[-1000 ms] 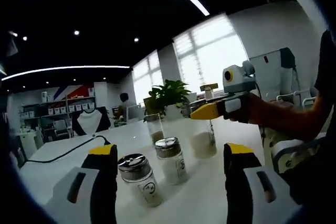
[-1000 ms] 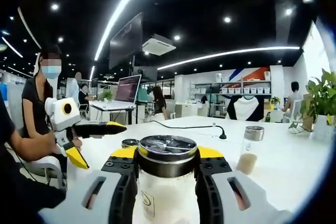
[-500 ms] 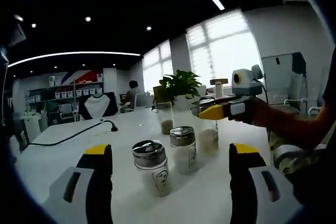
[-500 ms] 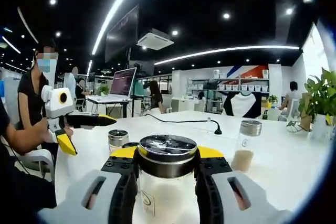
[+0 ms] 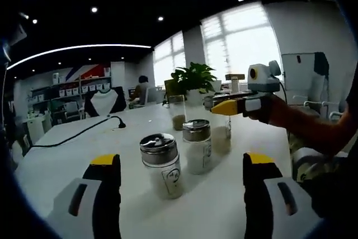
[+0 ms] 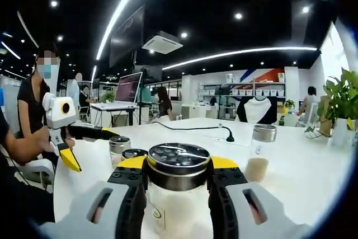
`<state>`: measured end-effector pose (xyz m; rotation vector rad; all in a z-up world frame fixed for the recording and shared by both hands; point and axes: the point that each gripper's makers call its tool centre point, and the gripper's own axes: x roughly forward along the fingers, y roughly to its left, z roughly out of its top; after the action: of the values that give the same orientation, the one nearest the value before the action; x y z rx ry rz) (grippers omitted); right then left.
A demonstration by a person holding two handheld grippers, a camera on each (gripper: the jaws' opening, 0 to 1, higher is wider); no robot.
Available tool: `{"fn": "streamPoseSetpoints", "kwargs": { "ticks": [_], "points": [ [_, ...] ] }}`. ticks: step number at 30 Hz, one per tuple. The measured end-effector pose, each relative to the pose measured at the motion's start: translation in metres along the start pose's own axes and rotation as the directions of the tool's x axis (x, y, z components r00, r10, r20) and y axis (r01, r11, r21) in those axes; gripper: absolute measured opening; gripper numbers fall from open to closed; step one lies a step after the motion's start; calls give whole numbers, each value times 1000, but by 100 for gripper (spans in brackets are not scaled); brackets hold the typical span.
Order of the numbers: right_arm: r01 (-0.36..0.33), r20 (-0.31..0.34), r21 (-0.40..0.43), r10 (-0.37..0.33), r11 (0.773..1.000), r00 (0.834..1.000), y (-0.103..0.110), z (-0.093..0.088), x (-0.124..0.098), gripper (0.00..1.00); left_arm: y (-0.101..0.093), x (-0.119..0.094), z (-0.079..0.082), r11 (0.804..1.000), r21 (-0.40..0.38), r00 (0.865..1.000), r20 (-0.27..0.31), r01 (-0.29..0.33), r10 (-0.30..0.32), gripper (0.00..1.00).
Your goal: Rotate the seasoning bottle until the label or dispensing opening points toward the visible target arrow and the bottle remains upright within the marked orientation range
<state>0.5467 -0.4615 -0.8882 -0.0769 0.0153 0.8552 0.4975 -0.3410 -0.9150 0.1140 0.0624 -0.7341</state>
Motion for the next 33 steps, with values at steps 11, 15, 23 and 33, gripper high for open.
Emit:
{"fn": "streamPoseSetpoints", "kwargs": {
  "ticks": [11, 15, 23, 33],
  "points": [
    [-61, 4, 24, 61, 998, 998, 1, -1, -3, 40, -2, -1, -1, 1000, 7, 1000, -13, 8, -7, 95],
    [-74, 11, 33, 73, 997, 997, 1, -1, -3, 40, -1, -1, -3, 1000, 1, 1000, -17, 6, -6, 95],
    [-79, 24, 47, 78, 996, 997, 1, -1, -4, 40, 1, -1, -3, 1000, 1, 1000, -19, 9, -9, 94],
    [-66, 39, 54, 64, 996, 997, 3, -2, -4, 40, -1, -1, -3, 1000, 0, 1000, -19, 10, -10, 94]
  ]
}}
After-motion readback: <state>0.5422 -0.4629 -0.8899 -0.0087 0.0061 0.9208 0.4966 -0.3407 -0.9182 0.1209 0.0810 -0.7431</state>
